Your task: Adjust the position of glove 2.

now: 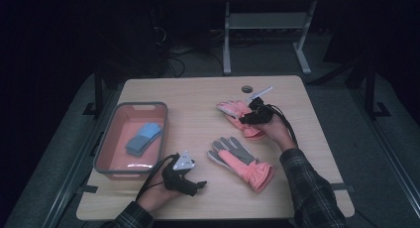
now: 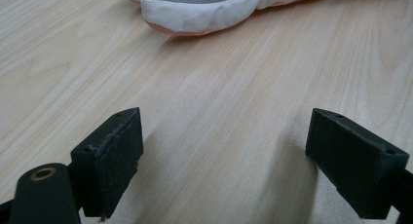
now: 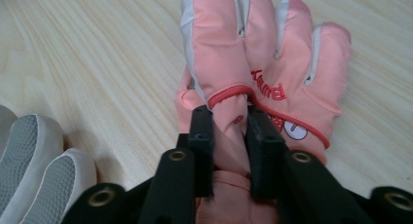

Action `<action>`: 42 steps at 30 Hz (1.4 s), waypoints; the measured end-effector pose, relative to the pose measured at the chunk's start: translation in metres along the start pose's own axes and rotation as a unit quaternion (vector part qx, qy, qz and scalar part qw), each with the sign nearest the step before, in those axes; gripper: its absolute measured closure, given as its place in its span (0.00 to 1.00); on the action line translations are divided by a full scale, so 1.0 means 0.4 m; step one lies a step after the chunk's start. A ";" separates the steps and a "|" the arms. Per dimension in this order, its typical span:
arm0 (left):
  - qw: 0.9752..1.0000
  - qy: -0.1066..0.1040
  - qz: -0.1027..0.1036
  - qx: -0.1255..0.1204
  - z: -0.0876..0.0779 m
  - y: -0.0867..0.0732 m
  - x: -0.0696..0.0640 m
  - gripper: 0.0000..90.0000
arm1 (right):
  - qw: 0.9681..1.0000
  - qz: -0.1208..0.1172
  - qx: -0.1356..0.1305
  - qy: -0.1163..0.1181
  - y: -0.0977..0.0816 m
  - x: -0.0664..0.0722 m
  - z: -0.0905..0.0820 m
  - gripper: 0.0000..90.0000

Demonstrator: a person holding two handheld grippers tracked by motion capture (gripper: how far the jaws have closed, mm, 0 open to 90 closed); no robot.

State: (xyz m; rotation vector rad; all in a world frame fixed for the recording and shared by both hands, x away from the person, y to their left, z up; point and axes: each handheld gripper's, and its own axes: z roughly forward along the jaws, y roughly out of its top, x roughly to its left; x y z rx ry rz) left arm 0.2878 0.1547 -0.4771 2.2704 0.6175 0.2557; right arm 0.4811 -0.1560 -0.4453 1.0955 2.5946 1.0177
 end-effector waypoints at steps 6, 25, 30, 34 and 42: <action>1.000 0.000 -0.002 0.000 0.000 0.000 -0.001 0.14 | 1.000 0.006 -0.015 0.000 0.001 -0.004 -0.029 0.89; 1.000 0.000 -0.004 -0.004 0.002 0.000 -0.001 0.14 | 0.999 0.001 -0.049 0.006 -0.016 0.031 -0.210 0.90; 1.000 0.000 -0.003 -0.004 0.002 0.000 -0.001 0.14 | 0.998 -0.006 -0.055 0.019 -0.031 0.063 -0.235 0.89; 1.000 0.000 -0.002 -0.003 0.001 0.000 0.000 0.14 | 0.998 -0.005 -0.054 0.027 -0.047 0.085 -0.247 0.89; 1.000 0.001 0.000 -0.003 0.002 0.001 0.000 0.14 | 0.998 -0.005 -0.053 0.029 -0.073 0.125 -0.278 0.89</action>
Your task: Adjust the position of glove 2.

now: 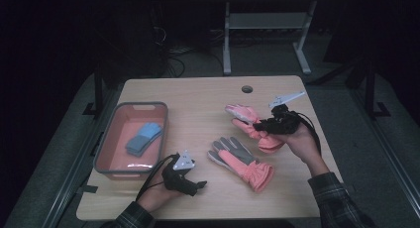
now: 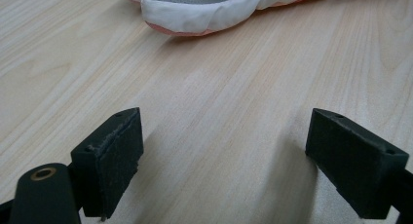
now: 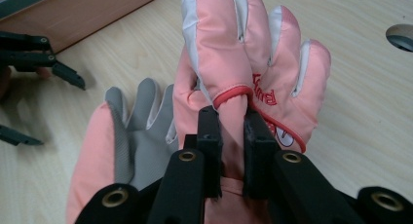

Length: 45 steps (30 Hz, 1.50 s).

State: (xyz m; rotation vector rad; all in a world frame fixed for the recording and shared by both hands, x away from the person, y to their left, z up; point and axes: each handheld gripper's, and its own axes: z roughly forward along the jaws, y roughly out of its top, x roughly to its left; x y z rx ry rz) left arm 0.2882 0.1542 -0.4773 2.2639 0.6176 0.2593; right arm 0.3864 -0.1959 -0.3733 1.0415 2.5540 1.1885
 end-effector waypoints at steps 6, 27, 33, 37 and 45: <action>1.000 0.000 0.000 0.000 0.000 0.000 0.000 0.14 | 1.000 -0.007 -0.002 0.008 -0.014 0.043 -0.021 0.89; 1.000 -0.001 -0.002 -0.001 0.000 0.000 -0.001 0.14 | 0.997 -0.040 0.045 0.046 -0.035 0.172 0.032 0.85; 1.000 -0.001 -0.002 -0.001 0.000 0.000 -0.001 0.14 | 0.997 -0.045 0.045 0.049 -0.031 0.182 0.048 0.74; 1.000 -0.001 -0.002 -0.001 0.000 0.000 -0.001 0.14 | 0.997 -0.042 0.036 0.055 -0.029 0.181 0.045 0.58; 1.000 -0.001 -0.002 -0.001 0.000 0.000 0.000 0.14 | 0.998 -0.038 0.008 0.044 -0.016 0.173 0.008 0.39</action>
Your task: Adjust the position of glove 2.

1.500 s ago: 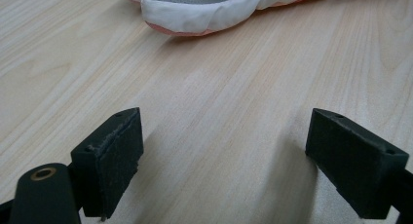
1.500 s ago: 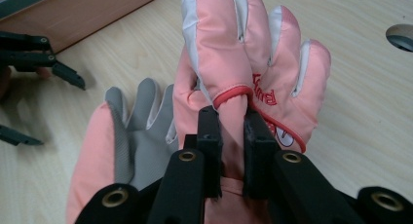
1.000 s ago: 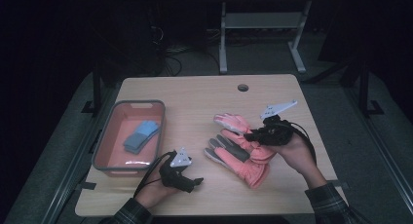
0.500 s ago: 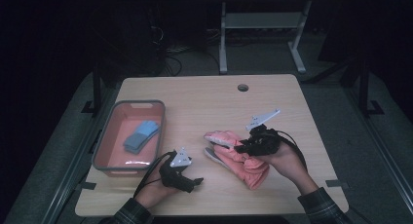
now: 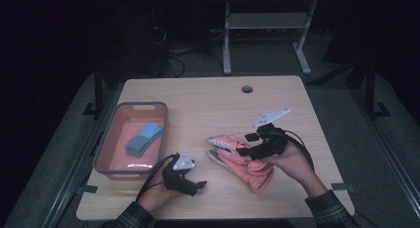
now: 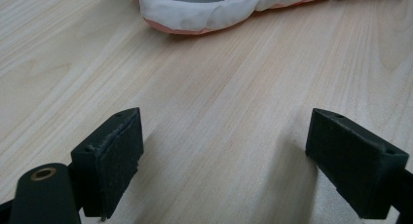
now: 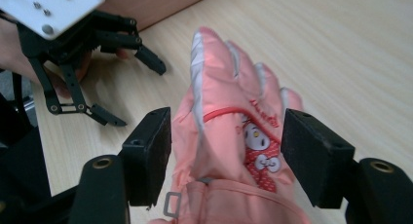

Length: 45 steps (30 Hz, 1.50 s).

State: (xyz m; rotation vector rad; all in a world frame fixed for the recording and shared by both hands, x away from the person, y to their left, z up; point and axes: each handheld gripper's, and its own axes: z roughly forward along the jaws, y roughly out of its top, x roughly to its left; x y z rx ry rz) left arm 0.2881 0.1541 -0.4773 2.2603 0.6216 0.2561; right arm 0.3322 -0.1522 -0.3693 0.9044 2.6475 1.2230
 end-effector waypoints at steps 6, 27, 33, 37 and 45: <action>1.000 0.009 -0.007 0.008 0.002 0.008 -0.004 0.15 | 1.000 0.018 -0.023 -0.012 -0.006 -0.031 -0.052 0.51; 1.000 0.012 0.001 0.022 0.029 0.117 -0.037 0.99 | 0.997 0.060 0.014 -0.055 -0.233 -0.182 -0.075 1.00; 0.999 0.022 0.007 0.027 0.059 0.135 -0.028 0.99 | 0.997 0.064 0.032 -0.034 -0.282 -0.176 -0.048 1.00; 0.999 0.025 0.002 0.028 0.070 0.140 -0.019 0.99 | 0.997 0.059 0.042 -0.019 -0.291 -0.161 -0.029 1.00; 0.999 0.026 -0.011 0.026 0.092 0.156 0.002 0.99 | 0.998 0.046 0.044 0.011 -0.294 -0.125 -0.012 1.00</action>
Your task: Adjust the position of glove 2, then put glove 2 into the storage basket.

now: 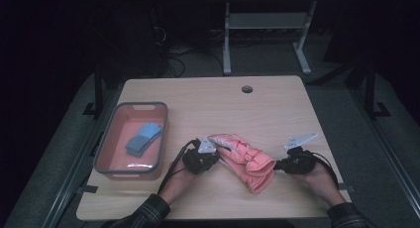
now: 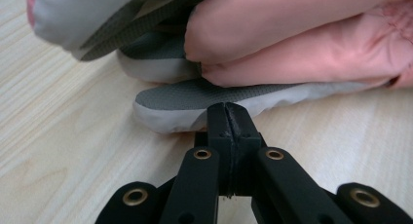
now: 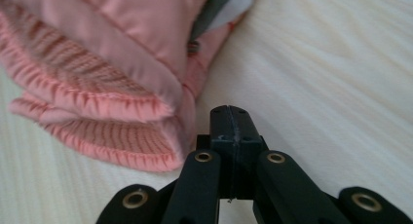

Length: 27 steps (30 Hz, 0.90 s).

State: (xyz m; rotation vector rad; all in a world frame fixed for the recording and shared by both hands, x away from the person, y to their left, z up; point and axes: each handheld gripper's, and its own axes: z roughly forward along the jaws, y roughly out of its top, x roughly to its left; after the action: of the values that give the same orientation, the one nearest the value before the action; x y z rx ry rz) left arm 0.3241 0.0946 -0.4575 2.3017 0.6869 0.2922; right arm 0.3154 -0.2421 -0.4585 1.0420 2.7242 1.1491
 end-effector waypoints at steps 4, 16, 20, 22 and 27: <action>1.000 -0.001 -0.004 0.000 0.011 0.013 0.013 0.99 | 1.000 -0.005 -0.004 0.018 0.002 0.012 0.006 1.00; 1.000 -0.023 -0.012 -0.002 0.055 0.069 0.049 0.98 | 0.998 -0.031 -0.002 0.052 0.009 0.061 0.032 1.00; 0.999 -0.032 -0.013 -0.004 0.070 0.082 0.058 0.98 | 0.997 -0.038 -0.002 0.065 0.015 0.087 0.043 1.00; 0.999 -0.034 -0.023 -0.014 0.077 0.087 0.055 0.98 | 0.997 -0.041 0.000 0.070 0.019 0.097 0.049 1.00; 0.999 -0.044 -0.015 -0.014 0.083 0.100 0.059 0.98 | 0.995 -0.050 0.004 0.088 0.033 0.129 0.074 1.00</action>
State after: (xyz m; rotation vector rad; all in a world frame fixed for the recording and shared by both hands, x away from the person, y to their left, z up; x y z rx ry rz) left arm 0.3723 0.0643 -0.4539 2.2613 0.6680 0.1843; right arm 0.2900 -0.1866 -0.4593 0.8300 2.8765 1.2724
